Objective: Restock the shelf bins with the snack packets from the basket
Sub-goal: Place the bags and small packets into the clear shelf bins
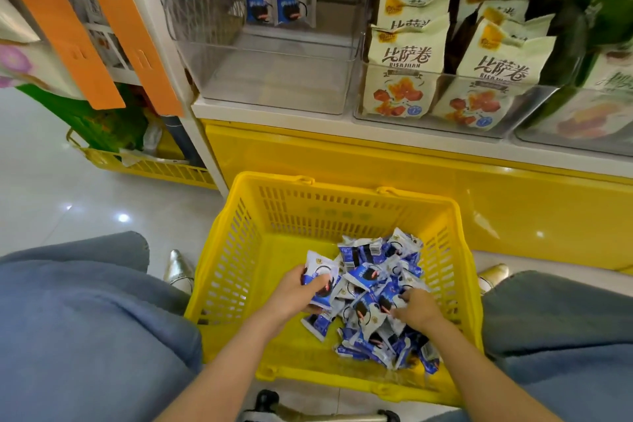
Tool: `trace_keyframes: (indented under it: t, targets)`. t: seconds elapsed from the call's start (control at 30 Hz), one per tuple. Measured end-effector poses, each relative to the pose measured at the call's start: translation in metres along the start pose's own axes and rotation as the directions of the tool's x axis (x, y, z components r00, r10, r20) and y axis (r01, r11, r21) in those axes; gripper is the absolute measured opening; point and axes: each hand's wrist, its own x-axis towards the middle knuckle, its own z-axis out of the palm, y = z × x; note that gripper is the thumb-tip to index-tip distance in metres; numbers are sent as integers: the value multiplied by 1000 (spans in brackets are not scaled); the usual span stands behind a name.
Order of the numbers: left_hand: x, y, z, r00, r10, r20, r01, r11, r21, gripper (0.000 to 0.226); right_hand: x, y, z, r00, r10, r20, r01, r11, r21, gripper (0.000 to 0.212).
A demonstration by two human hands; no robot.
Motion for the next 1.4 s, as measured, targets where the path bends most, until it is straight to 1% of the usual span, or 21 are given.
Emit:
trace_keyframes:
  t: [0.1, 0.17, 0.23, 0.27, 0.3, 0.37, 0.4, 0.43, 0.5, 0.53, 0.6, 0.67, 0.7, 0.77, 0.9, 0.97, 1.07, 1.13, 1.23, 1.33, 1.4]
  targets:
    - [6, 7, 8, 999, -54, 0, 54, 998, -29, 49, -7, 1, -3, 995, -5, -98, 23, 984, 174, 40]
    - [11, 11, 12, 996, -93, -5, 93, 994, -57, 48, -12, 4, -2, 981, -35, -191, 76, 974, 214, 40]
    - [12, 18, 17, 994, -110, -7, 108, 990, -87, 40, -18, 4, -5, 967, -71, -243, 149, 935, 321, 44]
    - [11, 23, 19, 993, -117, -3, 116, 988, -105, 42, -21, 3, -8, 968, -78, -237, 173, 895, 412, 48]
    - [10, 27, 21, 992, -122, 15, 123, 985, -121, 52, -25, 2, -13, 977, -76, -201, 172, 840, 515, 53]
    - [9, 33, 26, 989, -131, 73, 138, 985, -104, 71, -36, 0, -23, 991, -110, -78, 132, 690, 712, 61]
    - [6, 37, 29, 985, -131, 110, 140, 987, -75, 77, -42, -2, -27, 988, -150, -29, 118, 630, 767, 64]
    - [4, 40, 32, 982, -116, 148, 127, 990, -66, 78, -47, -3, -29, 982, -190, -3, 118, 598, 793, 65]
    - [3, 43, 37, 975, -41, 219, 66, 992, -109, 68, -56, -7, -34, 964, -266, 10, 146, 563, 813, 64]
    - [1, 43, 40, 970, -3, 244, 32, 993, -115, 66, -60, -9, -36, 953, -304, 10, 168, 554, 816, 60]
    - [-4, 47, 44, 966, 49, 253, -33, 997, -67, 59, -71, -16, -43, 924, -382, 5, 225, 557, 800, 48]
    - [-11, 55, 43, 972, 98, 214, -101, 995, 1, 51, -83, -25, -51, 903, -429, 7, 278, 598, 751, 52]
    - [-15, 61, 40, 972, 126, 199, -135, 990, 37, 49, -87, -30, -54, 905, -426, -4, 295, 620, 727, 58]
    - [-22, 76, 34, 961, 187, 203, -210, 973, 99, 47, -94, -40, -62, 913, -401, -75, 334, 629, 702, 64]
    - [-36, 113, 6, 915, 304, 267, -354, 920, 167, 37, -110, -67, -89, 897, -371, -239, 422, 560, 713, 30]
    - [-42, 131, -14, 906, 330, 266, -383, 906, 181, 38, -118, -84, -109, 870, -383, -311, 480, 510, 713, 23]
    - [-51, 156, -49, 898, 415, 149, -440, 860, 259, 44, -128, -114, -142, 801, -422, -425, 596, 488, 638, 19]
    - [-55, 172, -73, 855, 512, 82, -511, 805, 302, 42, -132, -141, -162, 747, -461, -479, 665, 506, 550, 16]
    - [-58, 193, -107, 789, 614, -24, -579, 756, 306, 41, -132, -187, -186, 660, -505, -556, 748, 509, 426, 22]
    - [-56, 210, -134, 747, 645, -160, -584, 752, 306, 41, -129, -237, -209, 559, -541, -628, 809, 524, 268, 29]
    - [-53, 220, -147, 700, 674, -236, -616, 737, 279, 39, -120, -269, -226, 501, -539, -677, 819, 547, 172, 34]
